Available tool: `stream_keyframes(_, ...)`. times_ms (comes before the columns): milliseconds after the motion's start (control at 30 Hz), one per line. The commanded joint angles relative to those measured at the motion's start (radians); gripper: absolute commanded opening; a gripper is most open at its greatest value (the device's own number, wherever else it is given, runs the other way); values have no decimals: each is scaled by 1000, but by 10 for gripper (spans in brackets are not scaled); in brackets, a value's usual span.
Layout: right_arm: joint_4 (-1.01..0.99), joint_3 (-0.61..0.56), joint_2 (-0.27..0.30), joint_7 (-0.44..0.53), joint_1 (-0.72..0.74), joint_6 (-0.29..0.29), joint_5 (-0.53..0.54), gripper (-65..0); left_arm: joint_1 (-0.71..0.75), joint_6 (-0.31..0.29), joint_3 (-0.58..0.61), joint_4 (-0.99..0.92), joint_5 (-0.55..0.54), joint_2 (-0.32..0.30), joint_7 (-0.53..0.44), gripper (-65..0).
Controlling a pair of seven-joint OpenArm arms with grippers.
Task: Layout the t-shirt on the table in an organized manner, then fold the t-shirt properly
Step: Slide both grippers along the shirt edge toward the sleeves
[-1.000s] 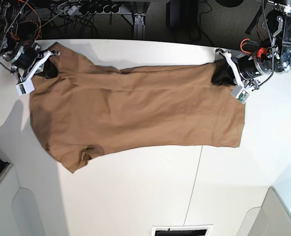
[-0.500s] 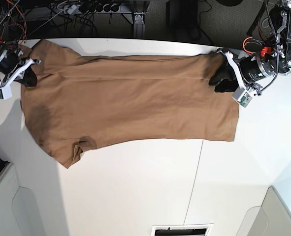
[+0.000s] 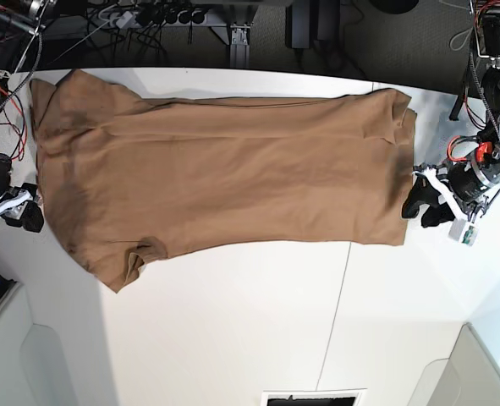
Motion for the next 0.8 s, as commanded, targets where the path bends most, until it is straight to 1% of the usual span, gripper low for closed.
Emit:
stream_keyframes(0,-39,4,18,38,56,-7,8,-369,-53,0,6,-43,-19,-18,-24,-314)
stream_keyframes(100,-210,4,18,99,157,-6,-35,-364,-163,0,46,-225,-27,-18,-25,-314)
stream_keyframes(167,-303,4,18,129,210,-3,-66,-317,-227,-1,67,-335,-33,-16,-33,-314)
stream_keyframes(233,-378,4,18,135,253,-3,-87,-283,-283,-6,72,-436,-34,-10,-44,-314)
stream_keyframes(367,-465,-2,12,135,289,-2,-89,-281,-370,-16,72,-577,-60,10,-43,-286)
stream_keyframes(500,-475,-56,11,135,282,6,-87,-281,-393,-36,72,-604,-79,33,-17,-286)
stream_keyframes(567,-475,-100,12,134,282,24,-79,-281,-391,-44,72,-605,-78,49,8,-286)
stream_keyframes(700,-474,-198,12,130,283,25,-49,-281,-389,-46,72,-605,-73,79,58,-287)
stream_keyframes(767,-474,-243,12,121,283,24,-42,-282,-389,-48,72,-605,-65,84,63,-287)
